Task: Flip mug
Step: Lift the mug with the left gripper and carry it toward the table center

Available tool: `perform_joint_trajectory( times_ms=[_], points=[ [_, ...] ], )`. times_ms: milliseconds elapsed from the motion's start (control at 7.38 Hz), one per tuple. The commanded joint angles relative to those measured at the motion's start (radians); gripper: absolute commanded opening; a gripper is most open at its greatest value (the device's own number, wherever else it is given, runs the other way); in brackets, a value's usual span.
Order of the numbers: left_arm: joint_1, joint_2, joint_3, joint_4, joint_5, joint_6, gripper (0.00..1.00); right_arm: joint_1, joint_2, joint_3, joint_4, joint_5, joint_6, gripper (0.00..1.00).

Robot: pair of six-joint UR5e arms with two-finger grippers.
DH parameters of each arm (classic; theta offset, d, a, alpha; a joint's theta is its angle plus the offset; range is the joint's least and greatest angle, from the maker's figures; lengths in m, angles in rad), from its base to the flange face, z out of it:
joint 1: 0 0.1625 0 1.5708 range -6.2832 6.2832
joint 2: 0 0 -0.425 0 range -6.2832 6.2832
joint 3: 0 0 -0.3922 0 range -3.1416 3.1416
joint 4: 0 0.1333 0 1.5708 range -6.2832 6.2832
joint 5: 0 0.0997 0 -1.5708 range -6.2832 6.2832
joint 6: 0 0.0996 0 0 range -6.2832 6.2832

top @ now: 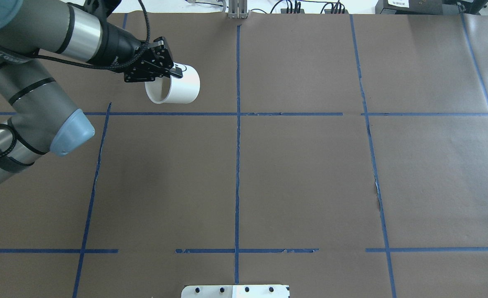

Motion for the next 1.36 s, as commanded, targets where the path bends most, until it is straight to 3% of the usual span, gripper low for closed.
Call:
perform_joint_trajectory(
  times_ms=[0, 271, 678, 1220],
  points=[
    [0.088, -0.111, -0.005, 0.287, 0.131, 0.265, 0.00, 0.000, 0.000, 0.000, 0.000, 0.000, 0.000, 1.00],
    [0.151, -0.209, 0.013, 0.523, 0.211, 0.436, 0.00, 0.000, 0.000, 0.000, 0.000, 0.000, 0.000, 1.00],
    [0.231, -0.290, 0.097, 0.652, 0.309, 0.576, 0.00, 0.000, 0.000, 0.000, 0.000, 0.000, 0.000, 1.00],
    [0.259, -0.470, 0.290, 0.826, 0.309, 0.662, 0.00, 0.000, 0.000, 0.002, 0.000, 0.000, 0.000, 1.00]
  ],
)
